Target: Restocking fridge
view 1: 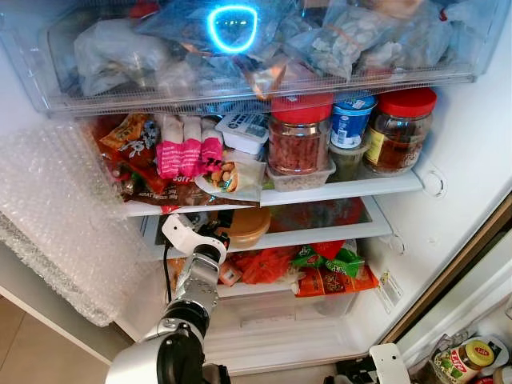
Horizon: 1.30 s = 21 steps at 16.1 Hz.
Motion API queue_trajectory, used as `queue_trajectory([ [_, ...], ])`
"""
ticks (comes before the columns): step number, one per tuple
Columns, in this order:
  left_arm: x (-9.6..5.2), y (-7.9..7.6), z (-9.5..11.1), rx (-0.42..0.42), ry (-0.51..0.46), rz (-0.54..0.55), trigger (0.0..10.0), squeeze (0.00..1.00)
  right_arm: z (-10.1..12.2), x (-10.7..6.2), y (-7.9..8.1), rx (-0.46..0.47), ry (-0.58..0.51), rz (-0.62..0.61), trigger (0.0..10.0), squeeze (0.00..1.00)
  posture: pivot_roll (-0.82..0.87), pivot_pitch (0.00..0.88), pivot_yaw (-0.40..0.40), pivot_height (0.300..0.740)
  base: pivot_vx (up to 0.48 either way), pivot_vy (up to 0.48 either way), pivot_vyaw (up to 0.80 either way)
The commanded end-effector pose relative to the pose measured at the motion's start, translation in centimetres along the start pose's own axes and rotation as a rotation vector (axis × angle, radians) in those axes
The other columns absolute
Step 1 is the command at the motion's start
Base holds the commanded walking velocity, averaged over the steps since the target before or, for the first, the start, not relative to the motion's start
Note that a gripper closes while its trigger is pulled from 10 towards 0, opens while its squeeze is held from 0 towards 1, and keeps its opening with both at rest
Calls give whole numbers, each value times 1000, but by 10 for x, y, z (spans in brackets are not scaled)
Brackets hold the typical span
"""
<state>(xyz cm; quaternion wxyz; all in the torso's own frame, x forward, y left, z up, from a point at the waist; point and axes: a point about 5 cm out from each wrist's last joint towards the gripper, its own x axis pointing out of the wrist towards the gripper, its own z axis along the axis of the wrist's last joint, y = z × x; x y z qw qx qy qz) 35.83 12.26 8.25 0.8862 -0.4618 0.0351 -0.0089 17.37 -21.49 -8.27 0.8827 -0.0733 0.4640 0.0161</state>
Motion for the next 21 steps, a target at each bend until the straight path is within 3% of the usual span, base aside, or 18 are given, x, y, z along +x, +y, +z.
queue_trajectory([
  [1, -3, 4, -1, 18, 0, 4, 10000, 0, -15, -2, 6, 1, 65, 21, 10000, 0, -107, 0, 45, 630, 0, 0, 0],
  [6, -10, 9, -3, 58, -4, 17, 10000, 0, -15, -2, 7, -2, 66, 29, 10000, 0, -101, 0, 46, 630, 0, 0, 0],
  [11, -12, 6, 1, 104, -4, -19, 10000, 0, -14, -2, 6, 0, 65, 27, 10000, 0, -95, 0, 43, 630, 0, 0, 0],
  [17, -30, 8, 4, 107, 2, -25, 10000, 0, -13, -1, 7, 0, 63, 29, 10000, 0, -88, 0, 45, 630, 0, 0, 0],
  [21, -42, 4, 3, 62, 48, -23, 10000, 0, -13, -1, 7, 0, 62, 27, 10000, 0, -86, 0, 47, 630, 0, 0, 0],
])
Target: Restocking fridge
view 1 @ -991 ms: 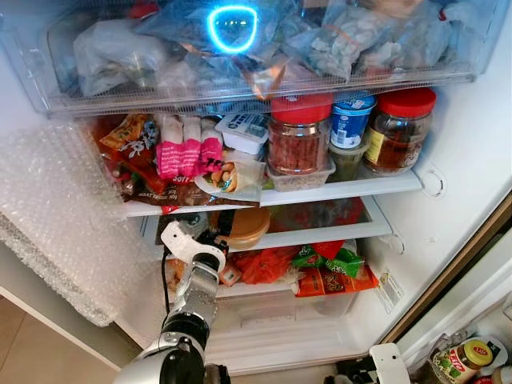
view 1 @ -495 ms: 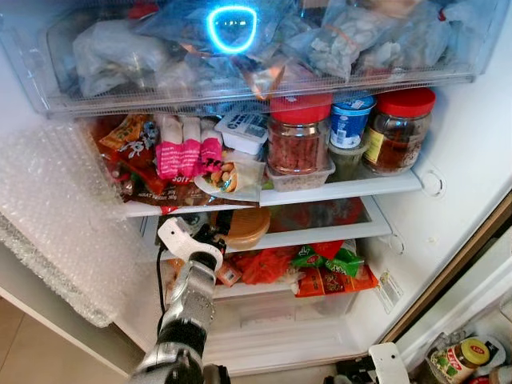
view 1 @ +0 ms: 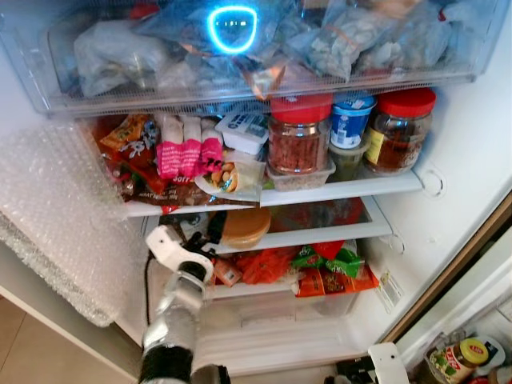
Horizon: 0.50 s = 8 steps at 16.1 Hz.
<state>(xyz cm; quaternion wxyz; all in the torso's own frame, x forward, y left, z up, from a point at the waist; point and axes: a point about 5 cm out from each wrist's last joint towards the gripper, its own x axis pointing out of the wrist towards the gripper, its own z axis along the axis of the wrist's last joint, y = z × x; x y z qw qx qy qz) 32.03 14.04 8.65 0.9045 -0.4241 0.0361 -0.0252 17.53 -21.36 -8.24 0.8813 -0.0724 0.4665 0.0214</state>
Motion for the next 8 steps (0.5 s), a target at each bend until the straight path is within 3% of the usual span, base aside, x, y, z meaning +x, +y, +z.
queue_trajectory([
  [1, -6, -8, -15, -54, 63, -22, 10000, 0, -14, -2, 6, 4, 56, 16, 10000, 0, -86, 0, 47, 630, 0, 0, 0],
  [8, -18, -16, -29, -103, 184, -24, 10000, 0, -14, -2, 5, 3, 55, 14, 10000, 0, -86, 0, 45, 630, 0, 0, 0],
])
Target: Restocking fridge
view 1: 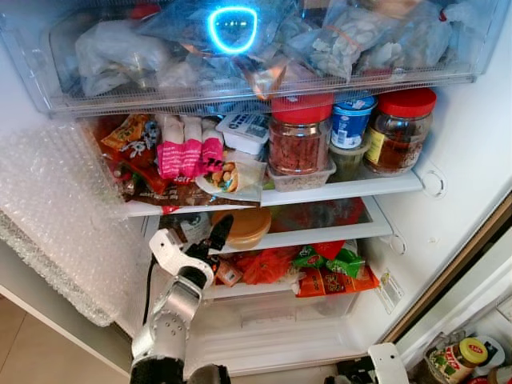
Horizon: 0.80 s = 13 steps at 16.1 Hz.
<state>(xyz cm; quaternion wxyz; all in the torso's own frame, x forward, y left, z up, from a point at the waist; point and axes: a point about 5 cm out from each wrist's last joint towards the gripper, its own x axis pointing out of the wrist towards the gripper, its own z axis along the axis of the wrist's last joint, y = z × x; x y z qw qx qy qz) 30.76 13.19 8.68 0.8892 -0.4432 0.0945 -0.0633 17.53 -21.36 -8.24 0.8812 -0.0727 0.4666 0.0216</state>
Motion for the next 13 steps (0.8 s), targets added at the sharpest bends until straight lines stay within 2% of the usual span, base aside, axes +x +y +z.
queue_trajectory([
  [1, -3, -9, -24, -51, 50, -5, 10000, 0, -14, -2, 5, 5, 55, 14, 10000, 0, -86, 0, 45, 630, 0, 0, 0],
  [4, -2, -15, -33, -108, 121, -38, 10000, 0, -14, -2, 5, 5, 53, 12, 10000, 0, -91, 0, 45, 630, 0, 0, 0],
  [6, 1, -21, -38, -104, 159, -72, 10000, 0, -14, -2, 5, 5, 53, 13, 10000, 0, -91, 0, 45, 630, 0, 0, 0],
  [12, 27, -34, -45, -76, 191, -119, 10000, 0, -14, -2, 5, 16, 53, 6, 10000, 0, -123, 0, 47, 630, 0, 0, 0],
  [13, 37, -37, -45, -64, 187, -123, 10000, 0, -15, -2, 4, 17, 54, 4, 10000, 0, -128, 0, 46, 630, 0, 0, 0],
])
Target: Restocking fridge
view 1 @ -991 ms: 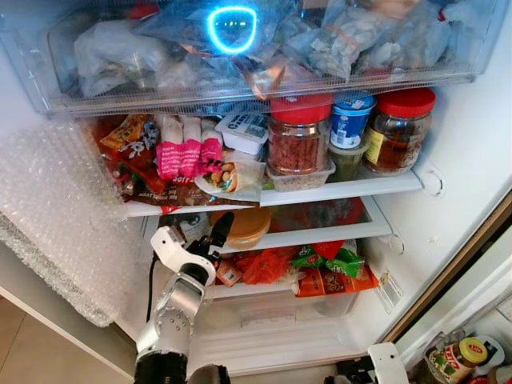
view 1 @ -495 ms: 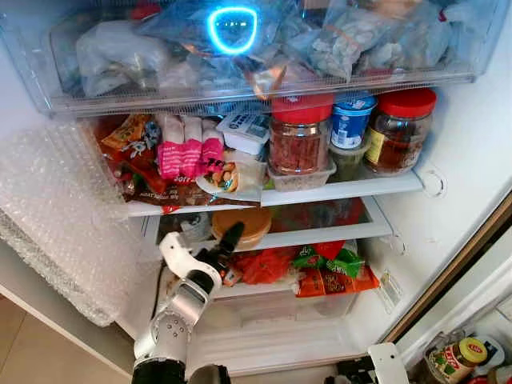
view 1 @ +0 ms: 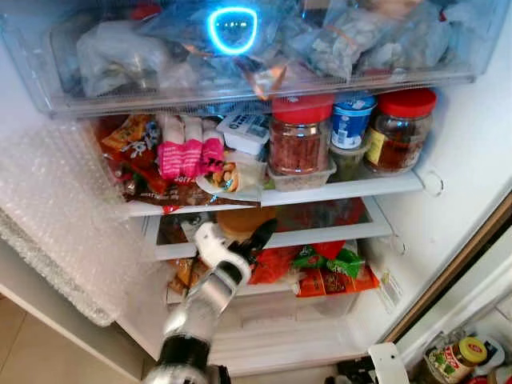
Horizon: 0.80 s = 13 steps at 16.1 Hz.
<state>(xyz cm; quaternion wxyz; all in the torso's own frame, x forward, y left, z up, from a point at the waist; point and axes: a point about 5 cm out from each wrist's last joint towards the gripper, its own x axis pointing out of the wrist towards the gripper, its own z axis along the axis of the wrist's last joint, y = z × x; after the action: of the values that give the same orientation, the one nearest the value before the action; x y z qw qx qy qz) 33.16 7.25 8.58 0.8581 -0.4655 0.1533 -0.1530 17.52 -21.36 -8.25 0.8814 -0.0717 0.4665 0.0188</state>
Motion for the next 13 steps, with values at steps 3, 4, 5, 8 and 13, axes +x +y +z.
queue_trajectory([
  [3, 13, 0, 0, 27, -19, 23, 10000, 0, -15, -2, 4, 12, 55, 8, 10000, 0, -131, 0, 47, 630, 0, 0, 0],
  [4, 15, 0, 2, 19, -27, 29, 10000, 0, -16, -2, 4, 12, 56, 9, 10000, 0, -131, 0, 47, 630, 0, 0, 0],
  [5, 16, 0, 2, 30, -25, 25, 10000, 0, -16, -2, 4, 12, 56, 10, 10000, 0, -131, 0, 47, 630, 0, 0, 0],
  [8, 12, 2, -1, 71, -7, -5, 10000, 0, -15, -2, 5, 11, 58, 11, 10000, 0, -115, 0, 47, 630, 0, 0, 0],
  [13, -2, 3, -7, 312, 91, -100, 10000, 0, -12, -1, 5, 6, 54, 18, 10000, 0, -100, 0, 52, 630, 0, 0, 0],
])
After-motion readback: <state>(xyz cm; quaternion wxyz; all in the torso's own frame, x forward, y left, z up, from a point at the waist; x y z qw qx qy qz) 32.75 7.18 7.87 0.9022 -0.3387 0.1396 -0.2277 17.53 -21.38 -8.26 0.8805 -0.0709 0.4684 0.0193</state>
